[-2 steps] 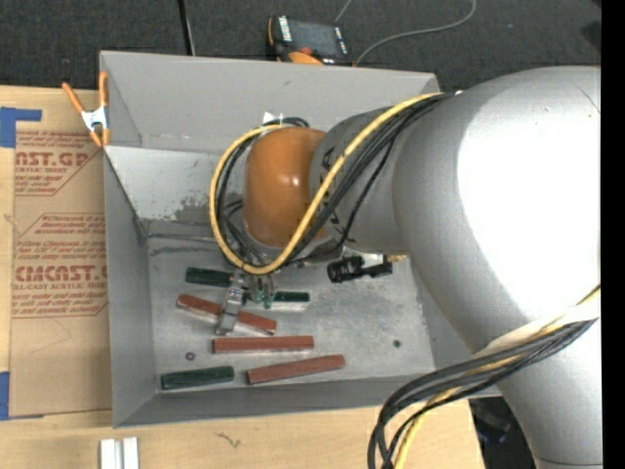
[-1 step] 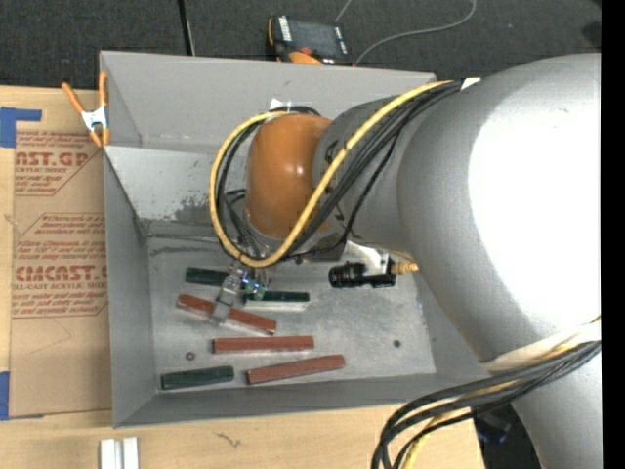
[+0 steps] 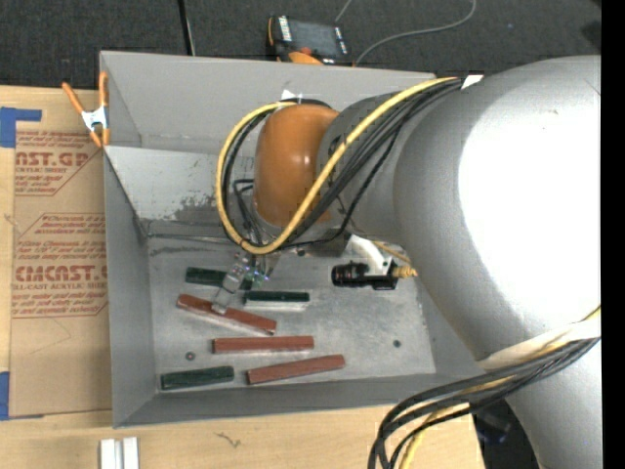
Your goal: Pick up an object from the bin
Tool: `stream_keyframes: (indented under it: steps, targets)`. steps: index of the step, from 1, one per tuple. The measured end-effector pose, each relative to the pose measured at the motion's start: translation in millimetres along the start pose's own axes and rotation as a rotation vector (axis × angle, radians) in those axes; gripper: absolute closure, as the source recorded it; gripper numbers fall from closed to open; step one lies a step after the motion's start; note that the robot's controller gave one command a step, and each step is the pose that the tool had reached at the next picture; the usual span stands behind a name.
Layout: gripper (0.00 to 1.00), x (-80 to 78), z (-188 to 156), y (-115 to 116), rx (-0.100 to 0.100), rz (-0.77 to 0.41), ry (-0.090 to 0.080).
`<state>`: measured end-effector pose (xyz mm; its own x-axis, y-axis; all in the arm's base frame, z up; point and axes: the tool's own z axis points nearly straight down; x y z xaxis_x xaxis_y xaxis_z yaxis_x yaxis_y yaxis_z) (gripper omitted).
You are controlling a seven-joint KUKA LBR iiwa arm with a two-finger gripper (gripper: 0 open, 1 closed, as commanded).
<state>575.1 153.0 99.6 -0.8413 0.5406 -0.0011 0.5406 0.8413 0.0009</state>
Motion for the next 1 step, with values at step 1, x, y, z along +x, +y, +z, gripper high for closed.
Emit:
stream_keyframes:
  steps: [1]
  targets:
    - [0.00, 16.4, 30.3, 5.7, 0.002, 0.127, 0.004]
